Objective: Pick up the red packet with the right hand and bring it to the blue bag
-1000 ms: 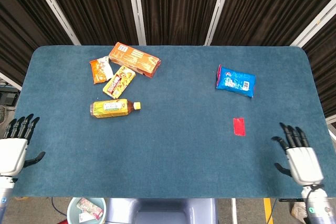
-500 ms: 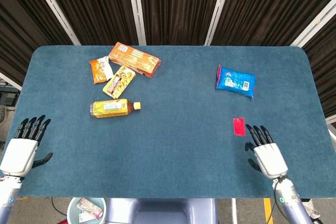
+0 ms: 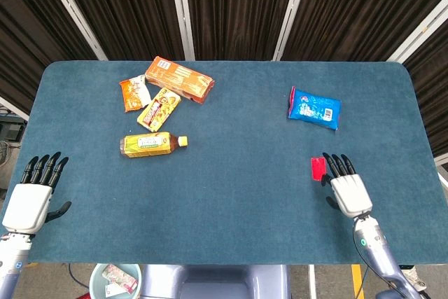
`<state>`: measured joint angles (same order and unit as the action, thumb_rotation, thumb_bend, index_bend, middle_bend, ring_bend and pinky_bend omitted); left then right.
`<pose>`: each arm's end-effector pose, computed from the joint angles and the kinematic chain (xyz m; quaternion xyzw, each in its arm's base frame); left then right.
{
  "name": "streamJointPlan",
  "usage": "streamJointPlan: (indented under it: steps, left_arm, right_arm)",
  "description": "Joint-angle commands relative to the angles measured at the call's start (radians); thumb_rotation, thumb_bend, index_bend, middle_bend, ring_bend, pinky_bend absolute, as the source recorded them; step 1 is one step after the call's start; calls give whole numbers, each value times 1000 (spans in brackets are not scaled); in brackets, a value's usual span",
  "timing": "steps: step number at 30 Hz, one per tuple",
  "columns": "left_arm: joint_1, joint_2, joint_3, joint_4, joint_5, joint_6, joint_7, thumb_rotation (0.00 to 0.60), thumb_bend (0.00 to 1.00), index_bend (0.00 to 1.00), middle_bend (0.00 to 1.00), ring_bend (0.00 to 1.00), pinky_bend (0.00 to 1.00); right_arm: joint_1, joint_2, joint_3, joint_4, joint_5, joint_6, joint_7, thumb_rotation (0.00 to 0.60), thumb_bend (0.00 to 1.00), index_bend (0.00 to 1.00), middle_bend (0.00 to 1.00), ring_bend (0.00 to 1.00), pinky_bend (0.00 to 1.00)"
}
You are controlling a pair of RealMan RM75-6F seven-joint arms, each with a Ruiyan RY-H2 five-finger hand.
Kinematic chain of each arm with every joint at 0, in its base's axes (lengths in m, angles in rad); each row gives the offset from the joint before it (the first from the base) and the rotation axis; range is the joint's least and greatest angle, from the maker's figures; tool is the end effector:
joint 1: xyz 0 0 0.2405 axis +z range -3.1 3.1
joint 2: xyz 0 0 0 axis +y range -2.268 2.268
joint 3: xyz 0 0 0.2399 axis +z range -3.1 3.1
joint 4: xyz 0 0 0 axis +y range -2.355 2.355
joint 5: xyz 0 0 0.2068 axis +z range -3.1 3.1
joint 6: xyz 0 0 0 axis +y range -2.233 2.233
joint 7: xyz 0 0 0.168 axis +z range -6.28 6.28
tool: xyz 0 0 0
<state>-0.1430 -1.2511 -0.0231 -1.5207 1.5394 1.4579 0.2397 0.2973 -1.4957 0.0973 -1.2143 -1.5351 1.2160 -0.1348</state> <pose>-0.2853 0.2149 0.1110 -0.6622 -0.3122 -0.3389 0.5909 -0.2856 -0.2764 0.0364 0.7042 -0.3299 0.3350 0.5321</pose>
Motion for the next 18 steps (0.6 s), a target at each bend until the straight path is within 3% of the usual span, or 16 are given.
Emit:
streamJointPlan:
  steps: [1,18]
  left_arm:
    - [-1,-7,-5,0,-18,-10,15,600,233,0,0,0,0]
    - [-26,-15,-29,-6,-88,-71,47,600,229,0,0,0,0]
  right_arm:
    - [22,-17,16,32,21,-24,19,600,169,479,0,0,0]
    - [97,-125,28,202,87,-139,46,600,200,484,0,0,0]
